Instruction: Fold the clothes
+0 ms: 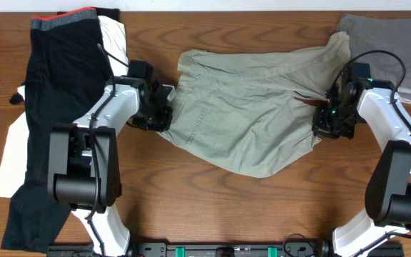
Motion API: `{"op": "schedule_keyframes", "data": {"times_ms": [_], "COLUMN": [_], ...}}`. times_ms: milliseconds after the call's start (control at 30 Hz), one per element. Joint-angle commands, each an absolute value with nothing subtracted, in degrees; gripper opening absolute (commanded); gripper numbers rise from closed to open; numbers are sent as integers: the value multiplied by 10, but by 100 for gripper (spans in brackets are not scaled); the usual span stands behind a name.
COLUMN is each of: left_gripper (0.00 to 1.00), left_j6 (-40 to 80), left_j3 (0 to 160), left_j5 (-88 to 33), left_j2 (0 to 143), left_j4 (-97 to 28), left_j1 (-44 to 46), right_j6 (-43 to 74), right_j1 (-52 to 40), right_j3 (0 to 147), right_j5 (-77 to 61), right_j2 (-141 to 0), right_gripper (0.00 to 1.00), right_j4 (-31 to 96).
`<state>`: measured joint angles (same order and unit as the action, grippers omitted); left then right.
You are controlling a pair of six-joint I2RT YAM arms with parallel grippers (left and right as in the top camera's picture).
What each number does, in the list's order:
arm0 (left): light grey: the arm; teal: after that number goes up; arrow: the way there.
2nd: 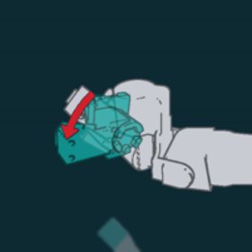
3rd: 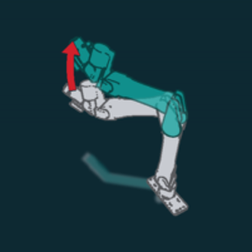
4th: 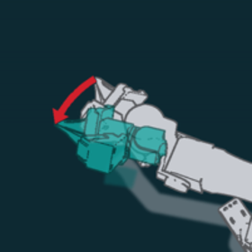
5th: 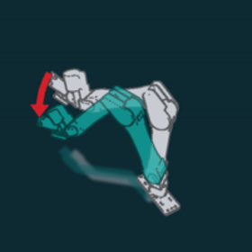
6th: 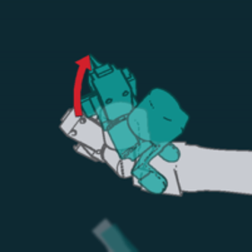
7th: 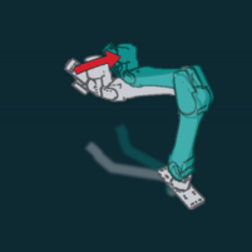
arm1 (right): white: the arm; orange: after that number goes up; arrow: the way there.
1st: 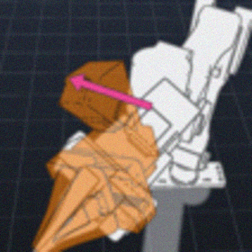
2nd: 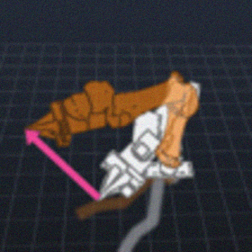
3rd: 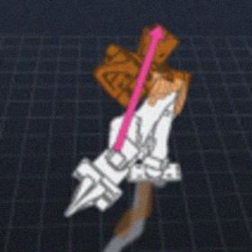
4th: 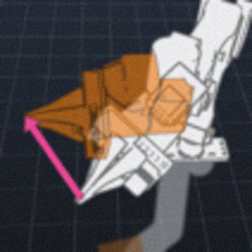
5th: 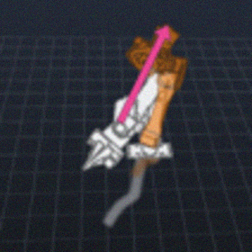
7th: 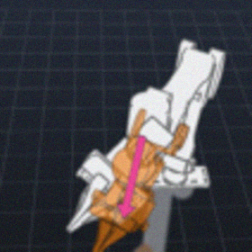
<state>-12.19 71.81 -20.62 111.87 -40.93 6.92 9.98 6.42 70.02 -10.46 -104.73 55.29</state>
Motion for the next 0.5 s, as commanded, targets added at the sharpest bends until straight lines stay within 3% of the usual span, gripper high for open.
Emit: {"op": "schedule_keyframes", "data": {"times_ms": [0,467], "left_gripper": [6,6], "left_j6": [-91,133], "left_j3": [714,714], "left_j5": [-202,22], "left_j2": [1127,1127], "left_j4": [-430,-507], "left_j1": [72,49], "right_j6": [91,94], "right_j1": [59,59], "right_j3": [704,704], "right_j5": [-105,-105], "right_j2": [-1042,-1042], "right_gripper": [3,4], "right_j4": [548,520]}}
